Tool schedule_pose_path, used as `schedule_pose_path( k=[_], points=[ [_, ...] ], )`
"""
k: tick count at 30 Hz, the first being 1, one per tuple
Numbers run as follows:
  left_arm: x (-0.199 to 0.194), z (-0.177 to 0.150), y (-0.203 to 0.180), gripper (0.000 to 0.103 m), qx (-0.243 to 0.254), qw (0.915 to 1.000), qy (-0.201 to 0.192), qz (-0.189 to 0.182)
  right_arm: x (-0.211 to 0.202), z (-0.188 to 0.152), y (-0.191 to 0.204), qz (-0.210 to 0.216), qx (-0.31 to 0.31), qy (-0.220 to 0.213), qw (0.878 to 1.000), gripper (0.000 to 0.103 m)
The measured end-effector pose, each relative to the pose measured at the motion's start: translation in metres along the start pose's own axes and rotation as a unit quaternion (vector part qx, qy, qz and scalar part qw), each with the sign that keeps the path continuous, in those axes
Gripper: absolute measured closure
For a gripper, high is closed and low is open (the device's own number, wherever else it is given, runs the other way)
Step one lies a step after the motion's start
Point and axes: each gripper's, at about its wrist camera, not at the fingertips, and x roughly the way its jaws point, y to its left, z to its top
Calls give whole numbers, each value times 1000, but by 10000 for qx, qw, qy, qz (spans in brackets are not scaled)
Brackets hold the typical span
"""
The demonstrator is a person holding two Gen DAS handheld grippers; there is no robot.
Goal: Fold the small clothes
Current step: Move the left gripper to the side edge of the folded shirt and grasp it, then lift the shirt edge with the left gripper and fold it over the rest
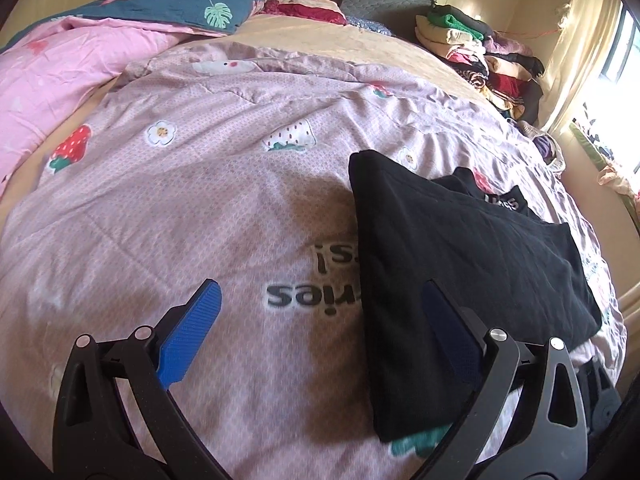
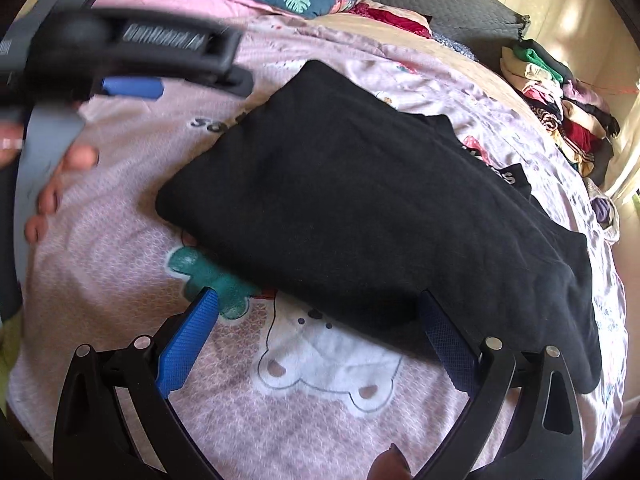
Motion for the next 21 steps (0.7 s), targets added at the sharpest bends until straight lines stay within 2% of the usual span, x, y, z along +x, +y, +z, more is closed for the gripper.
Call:
schedule_pose_path(
  k=[10, 21],
  points=[
    [30, 24, -9, 9, 112, 9999, 104, 56, 27, 12, -1, -144, -175, -44, 9997, 4],
    [52, 34, -14, 9, 59, 9994, 329, 19, 40, 39, -2, -665, -666, -392, 9948, 5]
  ],
)
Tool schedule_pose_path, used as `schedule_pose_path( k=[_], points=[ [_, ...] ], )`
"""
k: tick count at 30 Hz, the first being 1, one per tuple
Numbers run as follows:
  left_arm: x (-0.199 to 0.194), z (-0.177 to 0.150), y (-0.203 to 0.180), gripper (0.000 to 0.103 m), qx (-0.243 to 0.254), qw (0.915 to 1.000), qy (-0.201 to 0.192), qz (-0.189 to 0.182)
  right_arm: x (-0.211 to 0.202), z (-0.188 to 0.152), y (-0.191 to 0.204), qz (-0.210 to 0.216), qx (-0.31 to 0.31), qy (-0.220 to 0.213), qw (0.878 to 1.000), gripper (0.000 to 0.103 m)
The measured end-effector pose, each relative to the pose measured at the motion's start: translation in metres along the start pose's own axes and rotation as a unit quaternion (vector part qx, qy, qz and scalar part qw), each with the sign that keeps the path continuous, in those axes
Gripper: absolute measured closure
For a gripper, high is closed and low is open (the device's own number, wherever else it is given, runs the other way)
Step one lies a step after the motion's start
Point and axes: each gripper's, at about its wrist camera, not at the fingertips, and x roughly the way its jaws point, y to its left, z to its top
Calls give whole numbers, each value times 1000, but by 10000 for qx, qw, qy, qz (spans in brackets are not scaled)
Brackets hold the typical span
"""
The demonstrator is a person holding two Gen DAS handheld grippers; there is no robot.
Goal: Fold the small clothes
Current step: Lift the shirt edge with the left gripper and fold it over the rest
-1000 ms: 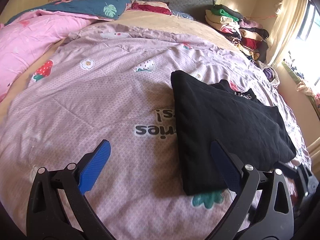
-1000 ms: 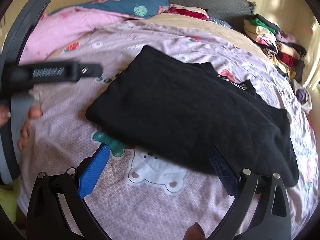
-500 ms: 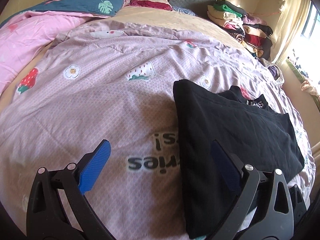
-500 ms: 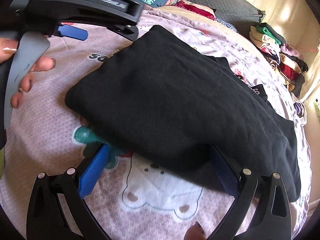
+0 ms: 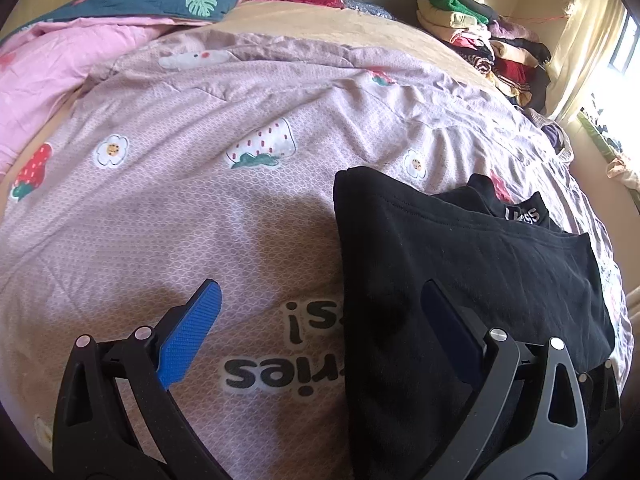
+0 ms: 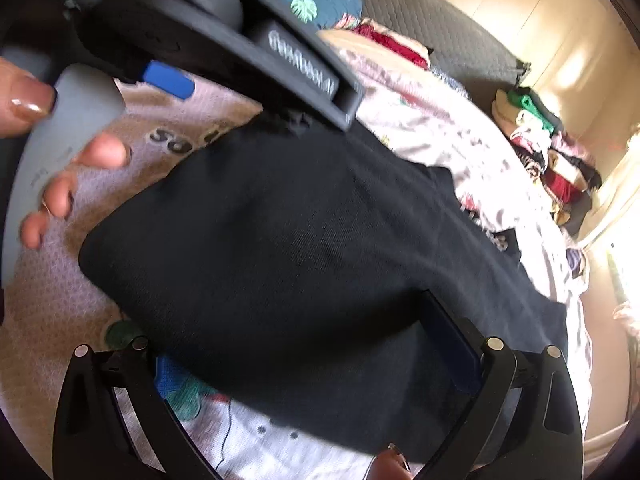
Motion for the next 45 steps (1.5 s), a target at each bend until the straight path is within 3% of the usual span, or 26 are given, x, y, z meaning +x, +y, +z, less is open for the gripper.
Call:
schedule_pose_path(
  k=[2, 4, 7, 11, 13, 19, 23, 27, 35, 45],
  points=[
    [4, 1, -1, 9, -42, 10000, 69, -56, -5, -1, -5, 23, 82, -141, 9999, 10],
    [7, 2, -3, 9, -64, 9997, 146, -169, -13, -3, -12, 157, 239, -306, 9991, 32],
    [11, 4, -6, 9, -116, 9993, 221, -265, -27, -6, -18, 375, 358, -579, 9970, 53],
    [16, 7, -14, 9, -184, 9988, 317, -327, -49, -10, -26, 335, 458, -906, 9943, 74],
    [19, 8, -19, 9, -228, 9982, 370, -424, -58, -12, -30, 358, 527, -1013, 9928, 91],
    [11, 13, -53, 10, -252, 9945, 208, -991, -79, -22, -54, 383, 987, -1188, 9873, 96],
    [0, 18, -84, 43, -54, 9918, 20, -1275, -90, -35, -78, 322, 1340, -1282, 9821, 96],
    [-14, 26, -117, 59, 190, 9898, -183, -1404, -97, -48, -100, 224, 1661, -1336, 9768, 96],
    [-29, 35, -179, 62, 622, 9856, -419, -1518, -108, -76, -140, 199, 2277, -1478, 9622, 96],
    [-18, 33, -248, 65, 973, 9810, -220, -1663, -115, -119, -186, 326, 3186, -1420, 9366, 97]
  ],
)
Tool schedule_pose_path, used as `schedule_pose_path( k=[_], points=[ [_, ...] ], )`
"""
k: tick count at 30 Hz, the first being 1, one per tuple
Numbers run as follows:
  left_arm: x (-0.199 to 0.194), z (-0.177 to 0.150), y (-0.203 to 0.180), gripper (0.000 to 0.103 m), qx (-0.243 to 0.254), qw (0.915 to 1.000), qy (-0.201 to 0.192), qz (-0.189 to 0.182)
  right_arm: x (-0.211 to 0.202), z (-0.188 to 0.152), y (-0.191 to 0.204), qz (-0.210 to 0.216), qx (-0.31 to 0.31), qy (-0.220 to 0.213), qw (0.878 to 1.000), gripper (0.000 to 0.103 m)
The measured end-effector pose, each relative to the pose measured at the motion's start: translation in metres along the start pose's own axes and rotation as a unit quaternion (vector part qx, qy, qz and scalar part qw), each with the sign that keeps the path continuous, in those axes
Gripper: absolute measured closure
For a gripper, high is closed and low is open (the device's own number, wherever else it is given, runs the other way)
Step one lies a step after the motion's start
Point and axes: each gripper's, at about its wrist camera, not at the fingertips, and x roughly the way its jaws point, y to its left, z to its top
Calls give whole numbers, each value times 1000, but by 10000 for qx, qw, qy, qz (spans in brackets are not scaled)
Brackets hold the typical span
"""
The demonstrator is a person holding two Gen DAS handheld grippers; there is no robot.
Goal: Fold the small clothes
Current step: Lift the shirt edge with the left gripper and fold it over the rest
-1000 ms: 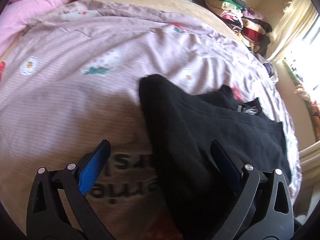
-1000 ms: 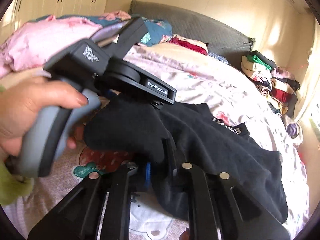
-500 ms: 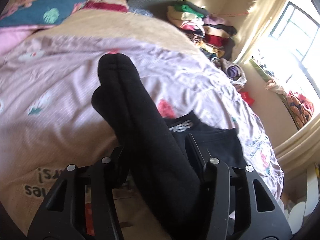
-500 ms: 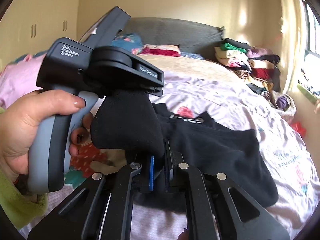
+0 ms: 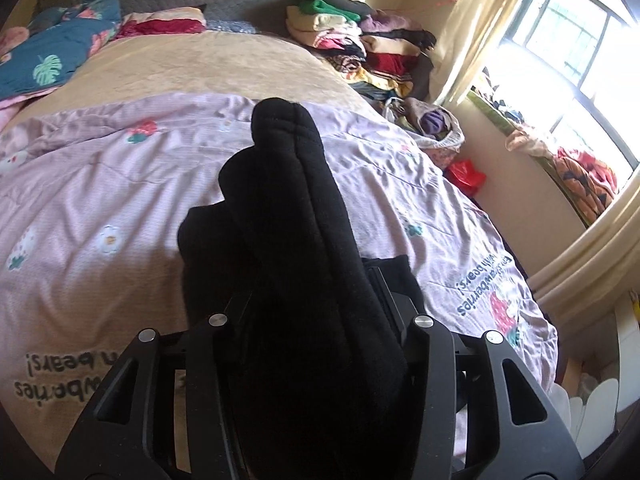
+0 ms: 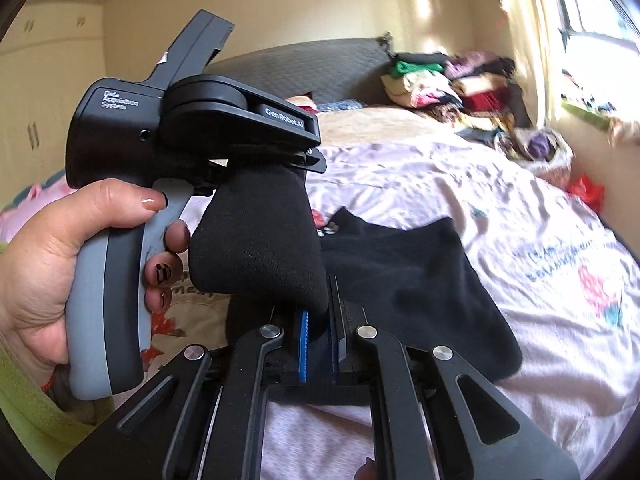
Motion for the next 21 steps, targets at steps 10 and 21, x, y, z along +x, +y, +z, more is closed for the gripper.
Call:
schedule_pose_path(
  k=[10, 21],
  points=[
    [55, -9, -52, 68, 247, 9981, 533, -176, 6, -17, -62, -66, 991, 385, 9943, 97],
    [105, -23, -71, 56, 53, 9939, 1036, -384, 16, -46, -111, 363, 2309, 1044, 9667, 94]
  ],
)
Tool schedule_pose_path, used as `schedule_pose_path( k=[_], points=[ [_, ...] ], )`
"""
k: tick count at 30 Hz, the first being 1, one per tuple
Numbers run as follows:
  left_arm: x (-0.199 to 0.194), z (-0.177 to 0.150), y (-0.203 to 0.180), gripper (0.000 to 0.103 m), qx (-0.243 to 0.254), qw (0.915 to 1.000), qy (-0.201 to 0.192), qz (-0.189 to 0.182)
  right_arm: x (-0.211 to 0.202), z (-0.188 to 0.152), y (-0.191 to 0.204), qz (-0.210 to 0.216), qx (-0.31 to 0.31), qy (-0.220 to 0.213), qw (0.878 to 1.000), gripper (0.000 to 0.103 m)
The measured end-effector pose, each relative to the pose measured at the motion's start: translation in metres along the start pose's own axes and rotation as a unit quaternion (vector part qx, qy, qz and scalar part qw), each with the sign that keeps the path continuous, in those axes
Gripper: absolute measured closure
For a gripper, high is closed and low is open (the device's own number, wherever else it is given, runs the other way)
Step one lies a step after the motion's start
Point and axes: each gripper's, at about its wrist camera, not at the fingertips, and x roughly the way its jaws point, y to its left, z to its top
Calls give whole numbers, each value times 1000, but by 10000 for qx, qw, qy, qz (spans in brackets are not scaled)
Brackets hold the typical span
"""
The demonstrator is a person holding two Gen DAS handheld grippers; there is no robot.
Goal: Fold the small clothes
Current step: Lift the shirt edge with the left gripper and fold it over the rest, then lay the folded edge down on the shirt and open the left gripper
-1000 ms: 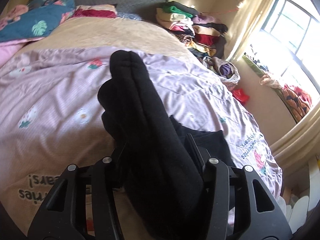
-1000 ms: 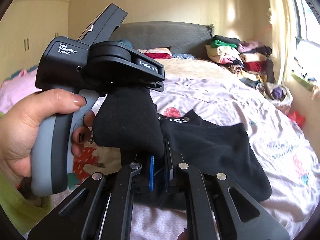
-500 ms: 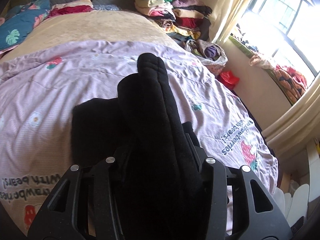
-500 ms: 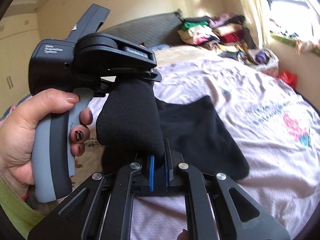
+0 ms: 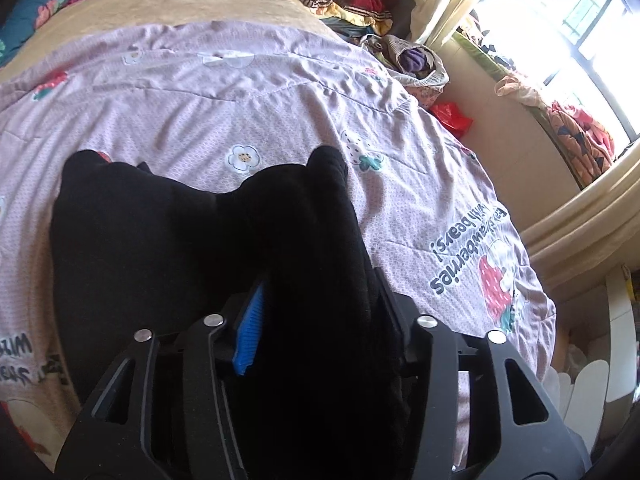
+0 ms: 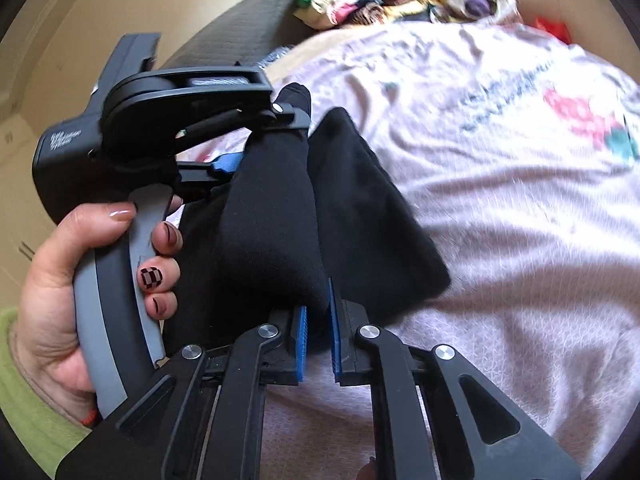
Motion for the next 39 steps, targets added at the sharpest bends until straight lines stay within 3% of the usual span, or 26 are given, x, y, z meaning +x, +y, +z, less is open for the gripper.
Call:
schedule_pose_path(
  k=[6, 8, 11, 12, 13, 14, 18, 21, 26, 31, 32, 36, 39],
  points=[
    [1, 3, 0, 32, -170, 9989, -40, -427, -3, -4, -18, 304, 522, 237, 9979, 88],
    [-8, 3, 2, 29, -237, 9979, -153, -579, -6, -4, -18, 361, 509, 313, 9976, 84],
    [-31, -2, 10, 27, -266, 9966, -415, -653, -16, -3, -17, 530, 487, 410, 9966, 64],
    [-37, -3, 14, 25, -255, 9966, -484, -609, -23, -2, -15, 555, 473, 368, 9967, 51],
    [-48, -8, 20, 24, -188, 9969, -598, -467, -30, 0, -16, 510, 460, 300, 9972, 40],
    [-55, -12, 24, 24, -114, 9972, -692, -278, -37, 4, -17, 438, 428, 175, 9980, 38],
    [-69, -33, 43, 24, 82, 9958, -835, 379, -47, 31, -18, 275, 303, -94, 9991, 35],
    [-69, -48, 55, 24, 99, 9951, -777, 606, -34, 62, -10, 55, -48, -34, 10000, 31],
    [-67, -65, 61, 24, 115, 9957, -652, 655, 14, 88, -1, -348, -532, 526, 9966, 29],
    [-67, -74, 65, 20, 155, 9957, -619, 666, 43, 85, 8, -829, -1027, 654, 9891, 31],
    [-67, -75, 65, 20, 152, 9958, -611, 657, 48, 82, 4, -1109, -1087, 679, 9855, 31],
    [-65, -76, 63, 18, 194, 9962, -568, 625, 58, 77, -27, -914, -438, 773, 9918, 31],
    [-65, -78, 60, 18, 224, 9961, -560, 647, 52, 75, -24, -867, -522, 702, 9924, 31]
  ],
)
